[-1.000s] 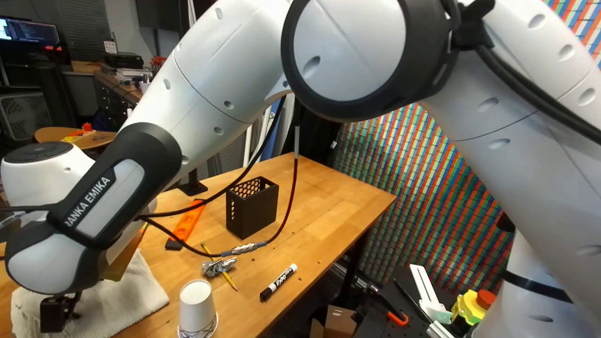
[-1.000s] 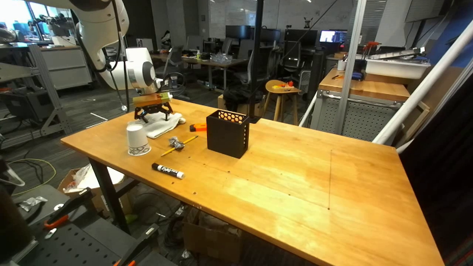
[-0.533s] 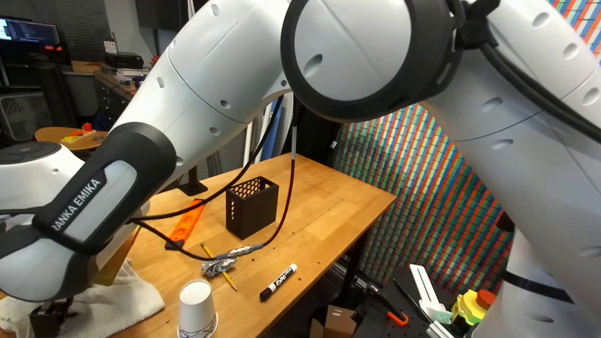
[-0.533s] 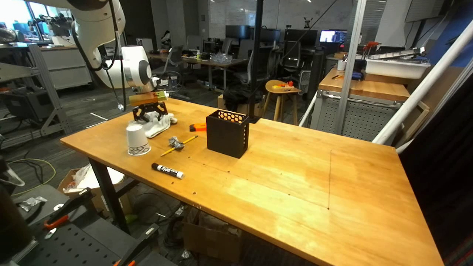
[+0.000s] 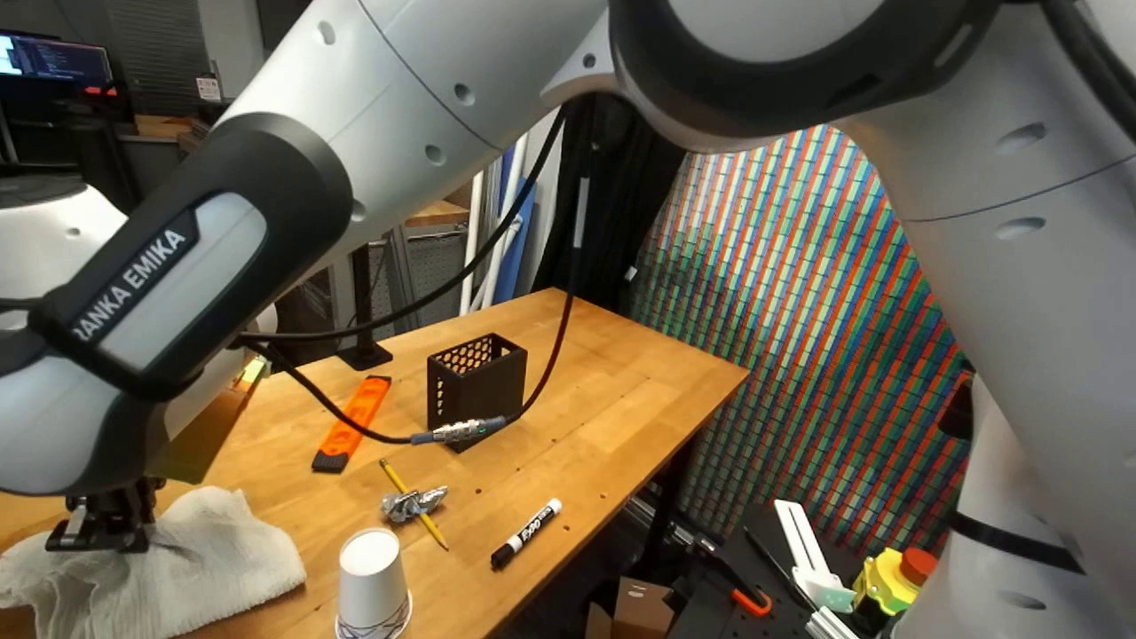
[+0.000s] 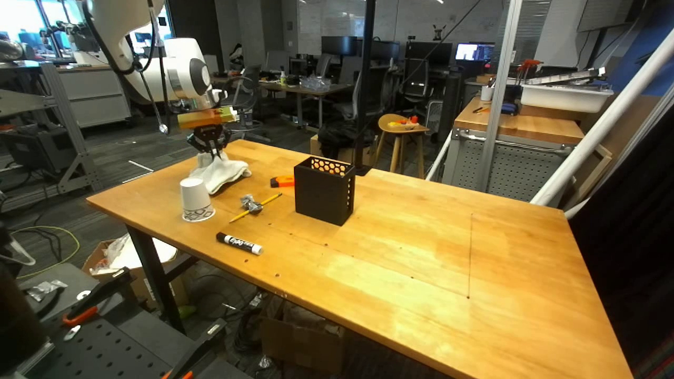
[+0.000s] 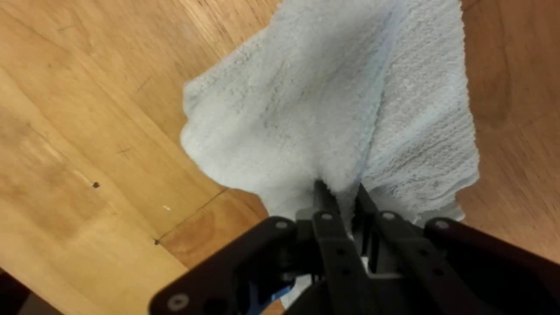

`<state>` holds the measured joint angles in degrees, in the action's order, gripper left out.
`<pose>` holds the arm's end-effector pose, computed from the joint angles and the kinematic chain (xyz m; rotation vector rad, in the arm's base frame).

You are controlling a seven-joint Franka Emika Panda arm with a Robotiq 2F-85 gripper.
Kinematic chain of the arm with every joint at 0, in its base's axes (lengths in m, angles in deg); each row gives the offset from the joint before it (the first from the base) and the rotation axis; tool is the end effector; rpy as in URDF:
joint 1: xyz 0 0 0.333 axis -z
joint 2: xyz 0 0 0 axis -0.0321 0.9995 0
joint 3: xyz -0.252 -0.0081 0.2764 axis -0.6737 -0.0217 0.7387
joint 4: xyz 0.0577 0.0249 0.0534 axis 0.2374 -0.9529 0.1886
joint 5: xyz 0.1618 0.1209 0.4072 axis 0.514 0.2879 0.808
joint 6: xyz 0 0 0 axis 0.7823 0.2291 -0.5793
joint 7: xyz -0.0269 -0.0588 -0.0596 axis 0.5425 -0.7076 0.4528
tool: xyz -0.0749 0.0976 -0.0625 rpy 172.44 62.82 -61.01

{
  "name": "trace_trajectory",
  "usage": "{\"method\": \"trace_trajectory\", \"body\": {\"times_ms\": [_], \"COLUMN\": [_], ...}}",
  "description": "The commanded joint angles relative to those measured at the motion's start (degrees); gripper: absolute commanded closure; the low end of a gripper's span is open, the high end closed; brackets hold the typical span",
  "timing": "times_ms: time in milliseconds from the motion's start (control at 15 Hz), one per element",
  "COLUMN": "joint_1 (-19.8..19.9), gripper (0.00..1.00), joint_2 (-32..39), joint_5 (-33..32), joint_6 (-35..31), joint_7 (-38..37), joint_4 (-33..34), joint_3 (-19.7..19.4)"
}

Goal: Pick up the white towel from the table and place it inside the black basket

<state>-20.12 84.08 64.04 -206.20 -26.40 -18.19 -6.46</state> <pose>0.6793 0.3966 0.1746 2.7482 1.3571 0.2269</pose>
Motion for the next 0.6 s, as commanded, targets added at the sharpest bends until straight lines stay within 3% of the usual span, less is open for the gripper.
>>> {"method": "trace_trajectory", "body": {"times_ms": [0,533], "joint_1": [0.9,5.7], "gripper": [0.97,0.97], "joint_2": [-7.7,-20.1], "joint_5": [0.3,-0.2], "joint_6": [3.0,10.9], "joint_7": [-0.4,-1.1], "joint_4": [-4.6,-7.2], "joint_3": [0.1,-2.3]}}
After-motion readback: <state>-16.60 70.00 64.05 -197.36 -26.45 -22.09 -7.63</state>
